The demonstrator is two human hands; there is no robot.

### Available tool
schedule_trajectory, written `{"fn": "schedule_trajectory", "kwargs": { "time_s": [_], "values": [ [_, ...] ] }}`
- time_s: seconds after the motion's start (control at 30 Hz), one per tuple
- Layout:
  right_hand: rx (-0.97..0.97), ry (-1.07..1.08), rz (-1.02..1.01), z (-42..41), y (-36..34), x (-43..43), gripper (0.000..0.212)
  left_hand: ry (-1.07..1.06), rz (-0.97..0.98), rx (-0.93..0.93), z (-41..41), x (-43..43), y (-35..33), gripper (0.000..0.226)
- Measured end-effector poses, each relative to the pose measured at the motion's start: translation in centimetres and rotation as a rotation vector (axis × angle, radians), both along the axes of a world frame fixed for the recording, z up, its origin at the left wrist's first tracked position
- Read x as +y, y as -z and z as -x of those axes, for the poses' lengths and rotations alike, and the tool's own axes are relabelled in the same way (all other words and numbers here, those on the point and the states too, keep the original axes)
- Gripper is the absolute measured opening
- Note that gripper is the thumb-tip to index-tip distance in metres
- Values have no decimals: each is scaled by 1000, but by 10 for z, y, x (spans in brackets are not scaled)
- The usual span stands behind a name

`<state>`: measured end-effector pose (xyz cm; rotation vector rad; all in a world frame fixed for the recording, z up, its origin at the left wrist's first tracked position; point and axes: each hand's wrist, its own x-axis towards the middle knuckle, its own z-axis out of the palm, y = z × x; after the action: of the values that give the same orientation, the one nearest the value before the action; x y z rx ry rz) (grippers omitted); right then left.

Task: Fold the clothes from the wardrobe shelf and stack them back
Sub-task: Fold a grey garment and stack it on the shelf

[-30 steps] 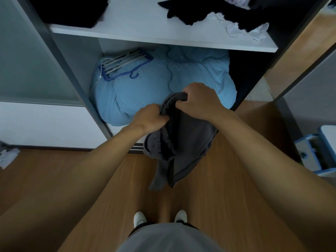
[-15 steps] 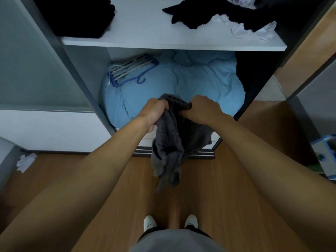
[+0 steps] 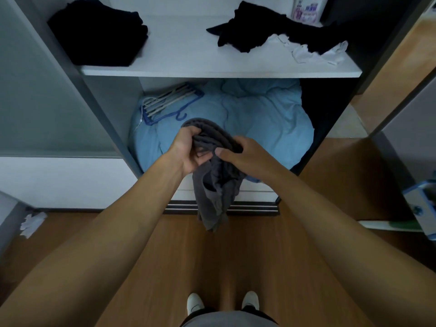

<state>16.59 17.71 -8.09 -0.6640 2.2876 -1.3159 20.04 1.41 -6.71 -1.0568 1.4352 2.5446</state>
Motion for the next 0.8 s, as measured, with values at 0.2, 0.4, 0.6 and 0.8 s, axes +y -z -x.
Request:
{"fn": "schedule_trajectory", "kwargs": {
  "time_s": [0.2,0.4,0.6,0.8],
  "values": [
    [233,-30,-275,-16,0,-9,121,-54,-141,85,5,-3,-11,17],
    [528,85,-617,-10,2,-18,101,88,-158,152,3,-8,-21,21],
    [486,154,-330,16,-7,9,21,150,139,52,4,-22,-15,17],
    [373,285,86,29,-15,14,40,160,293,-4,5,-32,-16,12]
  ]
}}
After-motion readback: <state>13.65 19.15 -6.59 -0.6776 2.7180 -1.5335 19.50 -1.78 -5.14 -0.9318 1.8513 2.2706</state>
